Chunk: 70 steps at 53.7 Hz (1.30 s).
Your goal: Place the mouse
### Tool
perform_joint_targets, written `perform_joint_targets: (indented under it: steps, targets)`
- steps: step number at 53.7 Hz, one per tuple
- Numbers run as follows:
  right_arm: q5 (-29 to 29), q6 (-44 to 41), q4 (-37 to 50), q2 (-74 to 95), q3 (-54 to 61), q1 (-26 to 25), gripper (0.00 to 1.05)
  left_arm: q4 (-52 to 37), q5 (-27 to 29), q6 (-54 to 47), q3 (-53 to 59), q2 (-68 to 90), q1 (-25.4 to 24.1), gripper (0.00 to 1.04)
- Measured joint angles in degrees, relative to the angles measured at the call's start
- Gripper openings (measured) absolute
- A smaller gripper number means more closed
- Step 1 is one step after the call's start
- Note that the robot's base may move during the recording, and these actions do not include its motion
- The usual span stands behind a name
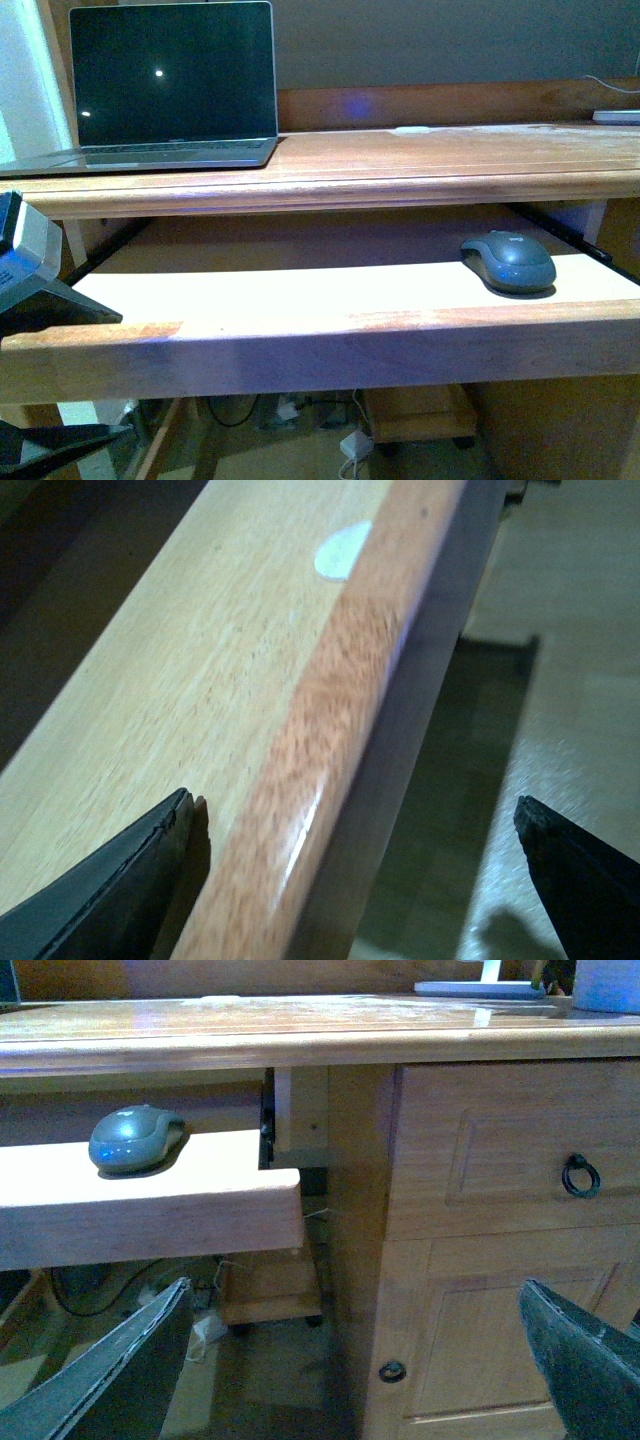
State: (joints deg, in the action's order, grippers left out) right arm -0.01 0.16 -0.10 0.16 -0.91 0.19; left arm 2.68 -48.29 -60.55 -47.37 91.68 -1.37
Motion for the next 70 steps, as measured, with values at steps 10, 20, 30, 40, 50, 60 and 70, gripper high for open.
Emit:
perform_joint_targets:
  steps: [10, 20, 30, 40, 50, 60, 70]
  targets:
    - [0.02, 0.00, 0.00, 0.00, 0.00, 0.00, 0.97, -19.93, 0.83, 26.38, 5.88, -5.03, 1.81, 0.97]
    - [0.02, 0.00, 0.00, 0.00, 0.00, 0.00, 0.97, -37.00, 12.61, 67.38, 6.43, -16.79, 2.25, 0.97]
    - [0.02, 0.00, 0.00, 0.00, 0.00, 0.00, 0.97, -30.36, 23.30, 87.56, 14.36, -30.91, 3.32, 0.97]
    - [0.00, 0.00, 0.00, 0.00, 0.00, 0.00, 0.97, -17.86, 38.84, 87.69, 24.13, -51.39, 6.97, 0.90]
    - [1.20, -0.04, 1.88, 8.76, -2.12, 3.43, 0.97, -0.17, 48.85, 65.70, 35.87, -81.29, 1.97, 0.51]
    - [3.41, 0.79, 19.04, 30.71, -12.92, 4.96, 0.97, -0.85, 48.33, 62.05, 38.80, -84.65, 1.73, 0.19]
    - [5.03, 3.13, 17.07, 51.43, -30.86, 12.02, 0.97, -1.44, 48.30, 61.40, 41.18, -86.40, 1.70, 0.03]
